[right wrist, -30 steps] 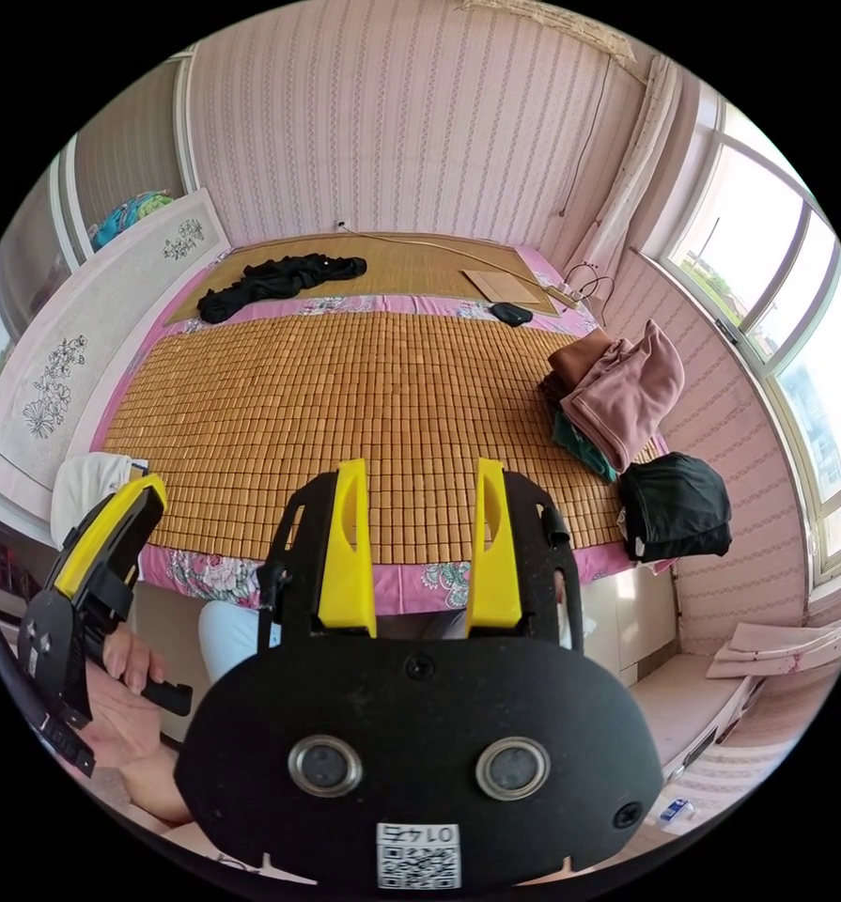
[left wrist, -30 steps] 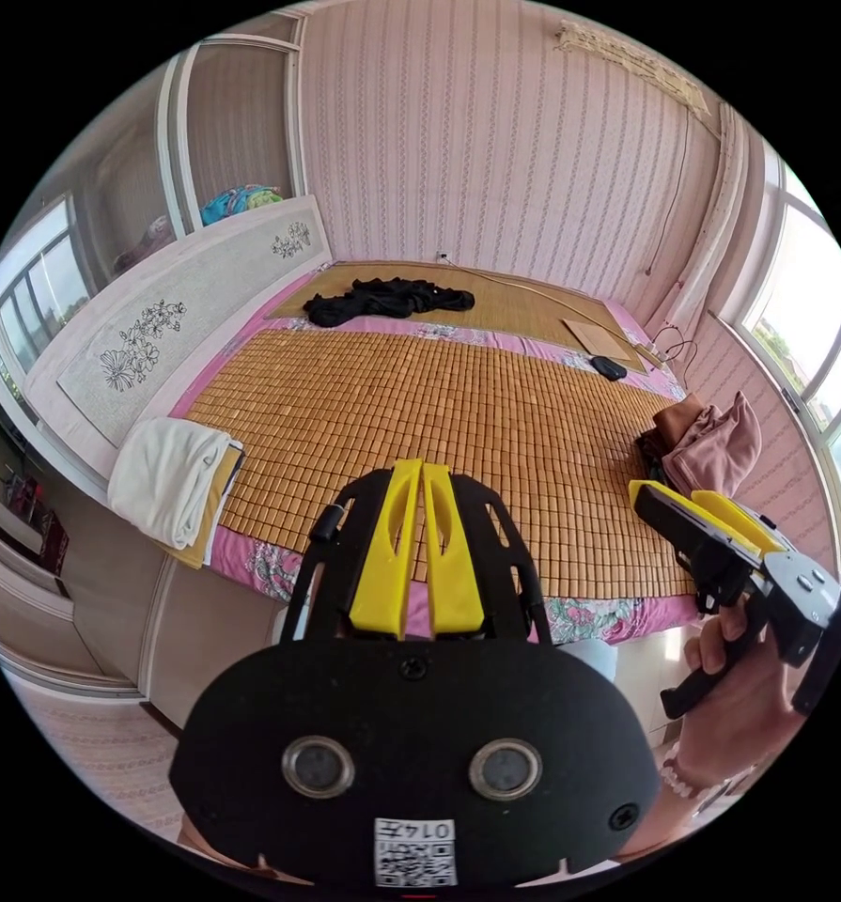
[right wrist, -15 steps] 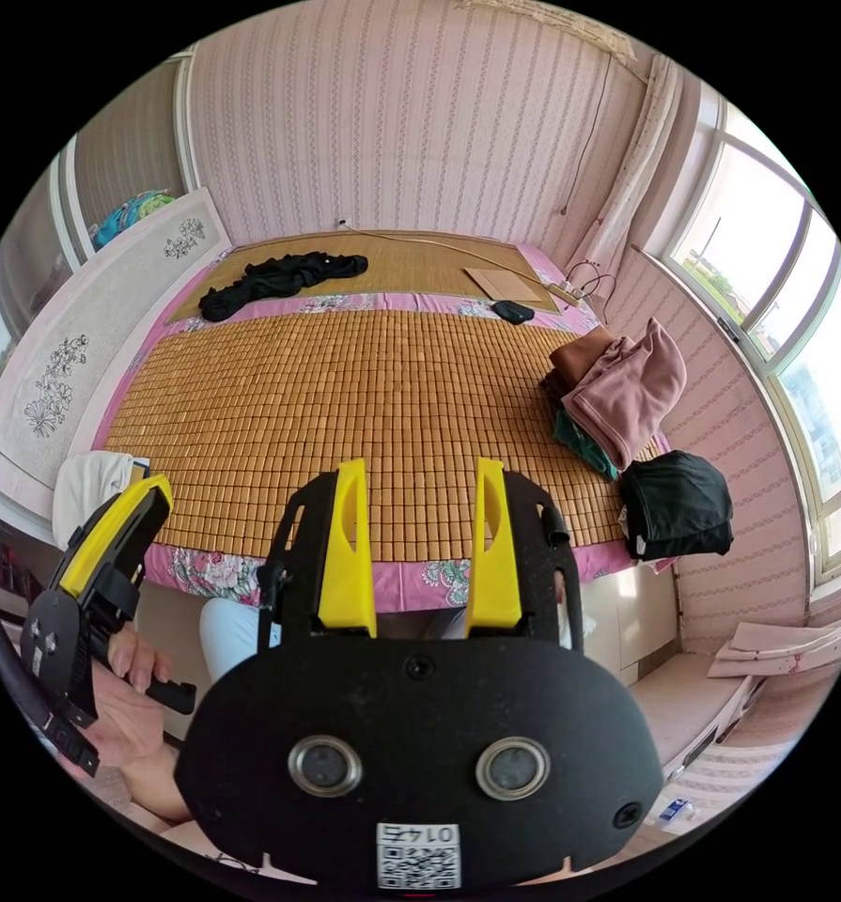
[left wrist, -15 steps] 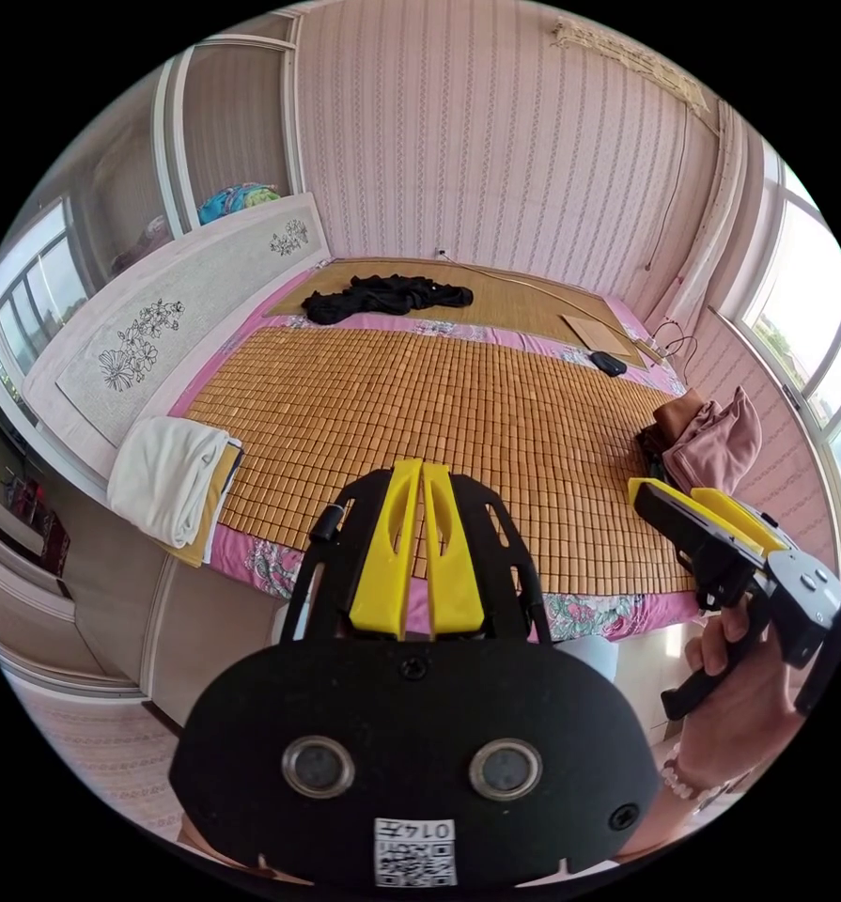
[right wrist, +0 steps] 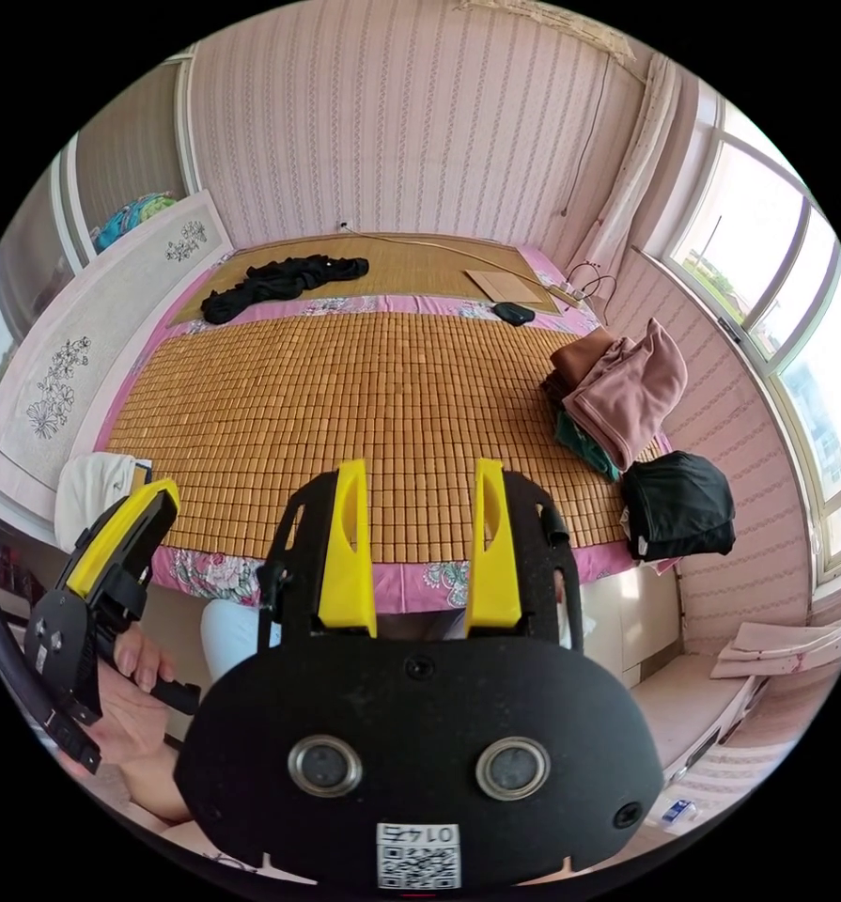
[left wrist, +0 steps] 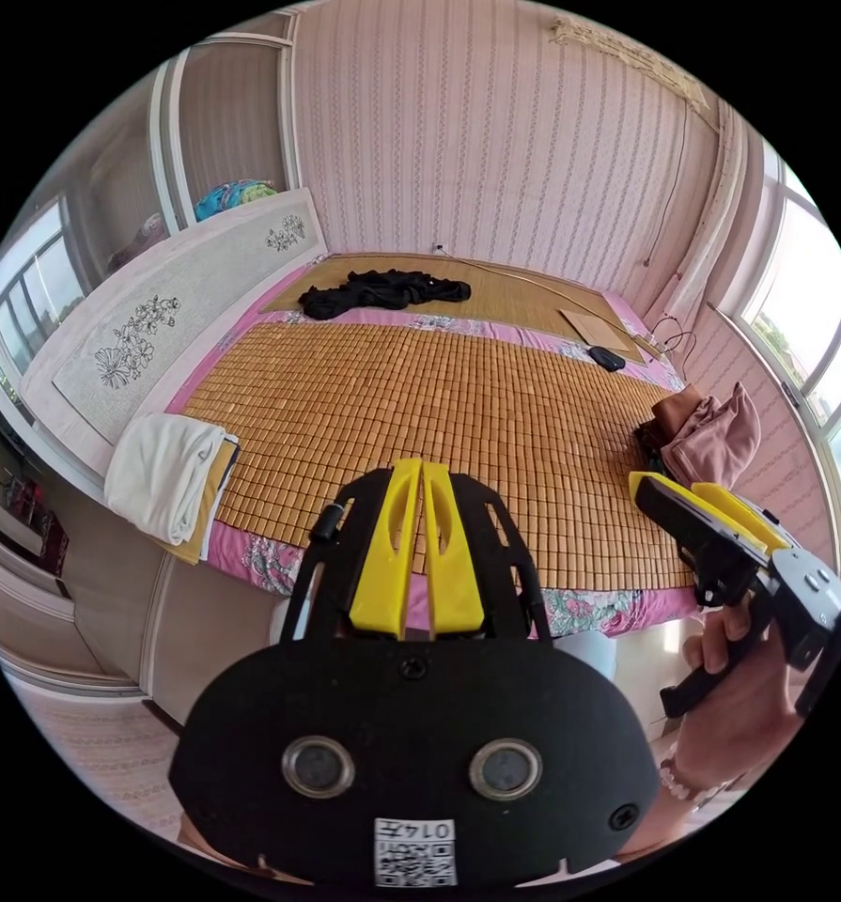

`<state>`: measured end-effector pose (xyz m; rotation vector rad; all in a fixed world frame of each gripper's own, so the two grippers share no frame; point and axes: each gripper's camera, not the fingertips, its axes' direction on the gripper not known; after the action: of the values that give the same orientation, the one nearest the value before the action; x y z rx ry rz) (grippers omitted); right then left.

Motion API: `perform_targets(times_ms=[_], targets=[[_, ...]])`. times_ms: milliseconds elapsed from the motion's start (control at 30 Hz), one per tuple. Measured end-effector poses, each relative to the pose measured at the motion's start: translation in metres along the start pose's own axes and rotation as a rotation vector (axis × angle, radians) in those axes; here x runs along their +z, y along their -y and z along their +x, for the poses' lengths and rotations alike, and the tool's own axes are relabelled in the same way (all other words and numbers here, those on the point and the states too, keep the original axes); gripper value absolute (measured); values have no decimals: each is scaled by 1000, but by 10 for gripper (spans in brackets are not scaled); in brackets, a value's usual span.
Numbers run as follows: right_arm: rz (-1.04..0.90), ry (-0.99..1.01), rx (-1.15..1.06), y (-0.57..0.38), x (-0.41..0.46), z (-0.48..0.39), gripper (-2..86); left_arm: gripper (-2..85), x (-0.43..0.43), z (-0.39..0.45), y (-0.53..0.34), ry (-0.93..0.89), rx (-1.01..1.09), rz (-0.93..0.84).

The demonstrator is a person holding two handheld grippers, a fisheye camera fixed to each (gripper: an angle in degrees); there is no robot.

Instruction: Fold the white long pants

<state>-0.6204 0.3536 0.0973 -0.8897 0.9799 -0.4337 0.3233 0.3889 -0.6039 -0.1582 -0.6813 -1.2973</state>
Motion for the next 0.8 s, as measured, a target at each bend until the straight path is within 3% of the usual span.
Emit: perform_targets(times_ms=[800], targets=[[84,12,-3,-13,3,8,152,-9,-14,9,-13,-26,41,42]])
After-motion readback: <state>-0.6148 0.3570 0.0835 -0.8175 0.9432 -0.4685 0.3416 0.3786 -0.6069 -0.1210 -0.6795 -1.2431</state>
